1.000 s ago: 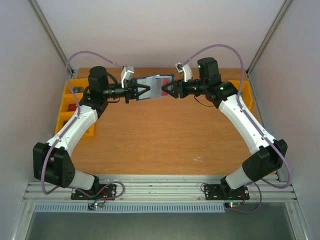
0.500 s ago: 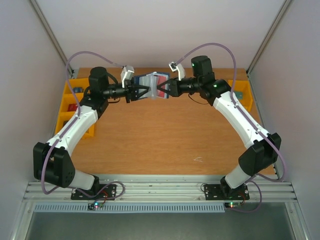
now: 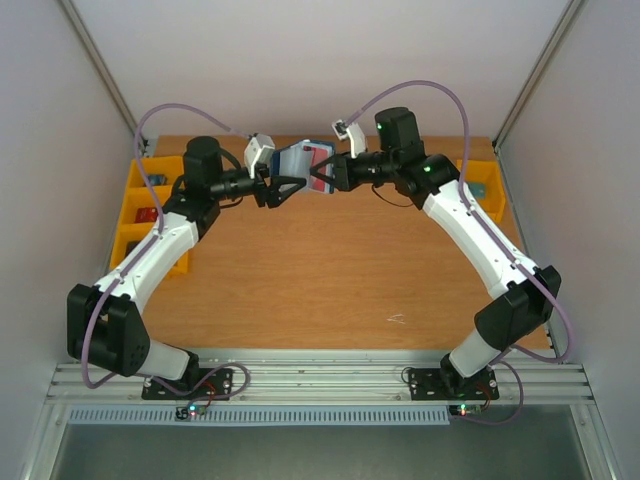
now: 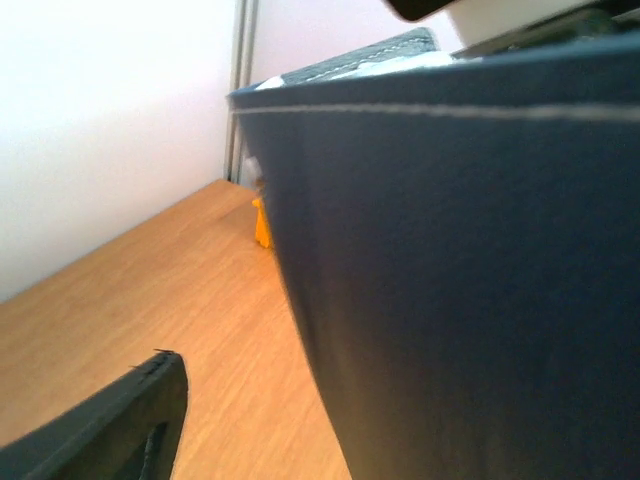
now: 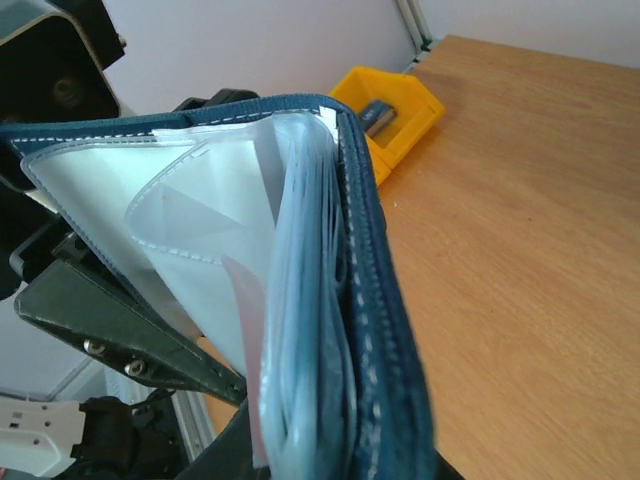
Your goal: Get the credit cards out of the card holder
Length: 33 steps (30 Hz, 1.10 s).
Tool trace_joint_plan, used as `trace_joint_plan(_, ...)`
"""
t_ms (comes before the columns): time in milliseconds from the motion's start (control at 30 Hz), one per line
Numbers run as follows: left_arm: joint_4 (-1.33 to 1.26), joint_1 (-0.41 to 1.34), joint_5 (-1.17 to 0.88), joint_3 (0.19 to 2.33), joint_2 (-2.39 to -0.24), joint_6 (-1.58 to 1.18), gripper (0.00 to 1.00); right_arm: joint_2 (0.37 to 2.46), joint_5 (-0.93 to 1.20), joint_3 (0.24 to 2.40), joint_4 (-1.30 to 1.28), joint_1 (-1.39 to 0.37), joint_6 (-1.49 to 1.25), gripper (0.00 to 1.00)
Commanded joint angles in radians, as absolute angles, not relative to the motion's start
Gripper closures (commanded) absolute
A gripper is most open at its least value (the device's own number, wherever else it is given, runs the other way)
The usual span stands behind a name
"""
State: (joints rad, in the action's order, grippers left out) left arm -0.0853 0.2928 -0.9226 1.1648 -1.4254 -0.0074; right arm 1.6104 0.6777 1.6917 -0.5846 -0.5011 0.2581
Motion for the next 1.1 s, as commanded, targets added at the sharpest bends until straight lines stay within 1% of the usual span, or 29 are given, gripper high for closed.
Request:
trace_joint_plan(0,-0.087,0.301,-0.803,1.181,-1.424,0.022,0.45,1.617,0.702,1.734,-0.603,-0.51,0.305,0.99)
trace_joint_plan(67,-0.072,0.301,-0.802,1.185,-1.422,0.02,0.77,1.608,0.73,1.727,-0.602,-0.505,0.317,0.99)
trace_joint_plan(100,-0.07,0.301,-0.815,1.184,-1.42,0.018,0.91,1.603,0.739,1.724,-0.604,-0.498,0.316,0.98)
trace_joint_plan(133,-0.068,0.301,-0.832,1.183,-1.418,0.016,0.99,1.598,0.752,1.72,-0.605,-0.486,0.308,0.95)
trace_joint_plan(167,-0.069,0.301,-0.847,1.181,-1.416,0.004,1.0,1.595,0.763,1.713,-0.607,-0.473,0.3,0.89)
trace_joint_plan(300,-0.09,0.299,-0.893,1.174,-1.415,-0.064,1.0,1.567,0.746,1.676,-0.624,-0.432,0.292,0.7)
trace_joint_plan(400,-0.11,0.298,-0.912,1.176,-1.418,-0.082,1.0,1.552,0.744,1.652,-0.621,-0.422,0.29,0.64)
trace_joint_plan(467,-0.116,0.298,-0.923,1.178,-1.419,-0.083,1.0,1.552,0.748,1.648,-0.618,-0.421,0.287,0.63)
trace_joint_plan(533,-0.116,0.299,-0.93,1.18,-1.42,-0.077,1.0,1.556,0.754,1.648,-0.608,-0.421,0.278,0.65)
trace_joint_plan(567,-0.117,0.299,-0.935,1.179,-1.419,-0.076,1.0,1.557,0.758,1.646,-0.602,-0.42,0.274,0.68)
trace_joint_plan(667,-0.112,0.298,-0.938,1.174,-1.416,-0.077,1.0,1.557,0.773,1.64,-0.587,-0.42,0.269,0.83)
trace_joint_plan(733,-0.109,0.299,-0.918,1.171,-1.414,-0.085,1.0,1.559,0.791,1.64,-0.584,-0.417,0.265,0.96)
trace_joint_plan(767,-0.1,0.298,-0.885,1.171,-1.413,-0.091,1.0,1.56,0.792,1.639,-0.585,-0.415,0.262,0.98)
trace_joint_plan(800,-0.091,0.298,-0.824,1.17,-1.413,-0.098,0.98,1.56,0.786,1.637,-0.589,-0.412,0.256,0.99)
trace_joint_plan(833,-0.06,0.299,-0.72,1.17,-1.413,-0.103,0.84,1.56,0.763,1.637,-0.599,-0.407,0.25,0.99)
trace_joint_plan(867,-0.027,0.299,-0.6,1.171,-1.415,-0.114,0.63,1.561,0.733,1.637,-0.615,-0.401,0.243,0.99)
trace_joint_plan(900,0.013,0.299,-0.455,1.177,-1.419,-0.118,0.56,1.564,0.699,1.639,-0.639,-0.395,0.238,0.99)
trace_joint_plan(933,0.066,0.298,-0.317,1.185,-1.429,-0.117,0.53,1.568,0.652,1.644,-0.666,-0.391,0.235,0.99)
trace_joint_plan(1000,0.157,0.294,-0.08,1.214,-1.462,-0.079,0.51,1.585,0.527,1.668,-0.745,-0.391,0.227,0.99)
trace_joint_plan(1067,0.237,0.282,0.051,1.249,-1.499,-0.041,0.51,1.612,0.372,1.707,-0.843,-0.393,0.199,0.99)
